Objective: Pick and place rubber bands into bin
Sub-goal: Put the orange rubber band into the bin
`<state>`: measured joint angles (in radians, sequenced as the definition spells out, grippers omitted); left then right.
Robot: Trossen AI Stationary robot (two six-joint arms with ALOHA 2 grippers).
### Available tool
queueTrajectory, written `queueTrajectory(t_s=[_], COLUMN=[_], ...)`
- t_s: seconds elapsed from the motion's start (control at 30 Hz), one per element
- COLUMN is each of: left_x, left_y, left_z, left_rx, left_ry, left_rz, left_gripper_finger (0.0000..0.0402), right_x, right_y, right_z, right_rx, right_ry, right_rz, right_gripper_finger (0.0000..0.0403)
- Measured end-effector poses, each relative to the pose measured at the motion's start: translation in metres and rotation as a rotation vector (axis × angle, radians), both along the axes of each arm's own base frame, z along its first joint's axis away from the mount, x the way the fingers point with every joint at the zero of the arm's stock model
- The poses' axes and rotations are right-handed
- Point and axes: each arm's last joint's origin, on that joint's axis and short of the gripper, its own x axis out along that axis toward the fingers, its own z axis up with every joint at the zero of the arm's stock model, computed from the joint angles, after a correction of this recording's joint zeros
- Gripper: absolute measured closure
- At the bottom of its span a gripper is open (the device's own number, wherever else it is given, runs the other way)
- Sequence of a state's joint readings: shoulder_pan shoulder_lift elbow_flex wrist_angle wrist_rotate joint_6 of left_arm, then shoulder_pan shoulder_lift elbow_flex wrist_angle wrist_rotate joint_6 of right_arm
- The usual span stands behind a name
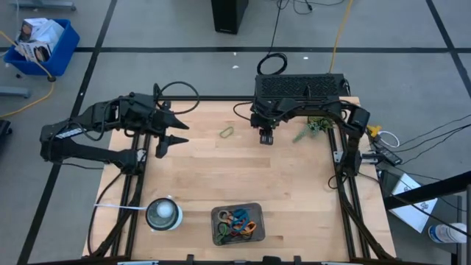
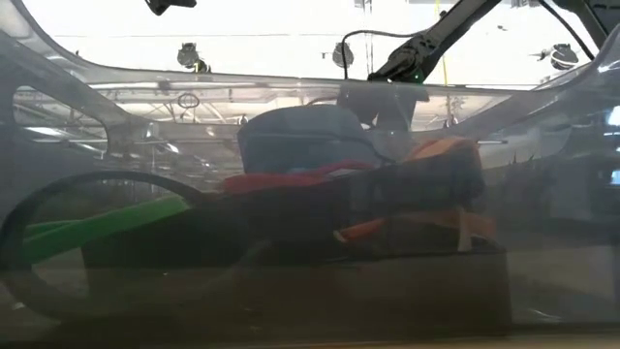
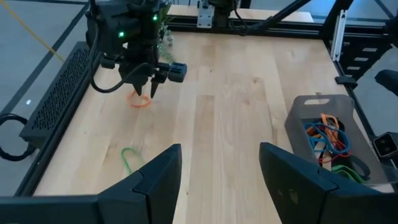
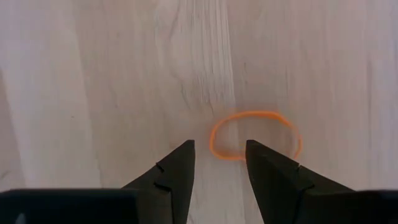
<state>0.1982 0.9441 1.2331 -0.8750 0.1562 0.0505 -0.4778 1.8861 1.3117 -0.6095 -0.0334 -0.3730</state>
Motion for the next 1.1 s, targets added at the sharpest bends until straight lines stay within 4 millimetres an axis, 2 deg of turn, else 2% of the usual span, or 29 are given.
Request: queueTrajectory(t_s=[0.53, 0.67, 0.87, 1.0, 1.1], left_x=[0.000, 0.000, 0.000, 0.000, 0.000], left_y=[0.000, 0.000, 0.000, 0.000, 0.000], left_z=[0.000, 0.000, 0.000, 0.000, 0.000], left_rx=[0.000, 0.000, -0.001, -0.001, -0.001], left_ry=[-0.005, -0.005, -0.004, -0.004, -0.004], left_rz=[0.001, 0.002, 0.002, 0.002, 0.002], left_gripper_finger=[0.0178, 0.0178, 0.0178, 0.0178, 0.0178], right_x=[0.002, 0.001, 0.001, 0.001, -0.001], right_y=[-0.007, -0.008, -0.008, -0.007, -0.003], right_z=[-0.029, -0.029, -0.028, -0.027, -0.019], right_rx=[0.073, 0.079, 0.070, 0.047, 0.036], right_ry=[0.048, 0.052, 0.046, 0.063, 0.061], right_rz=[0.002, 0.000, 0.004, -0.033, -0.064], right_gripper_finger=[0.0290, 0.0318, 0.0392, 0.0399, 0.0401])
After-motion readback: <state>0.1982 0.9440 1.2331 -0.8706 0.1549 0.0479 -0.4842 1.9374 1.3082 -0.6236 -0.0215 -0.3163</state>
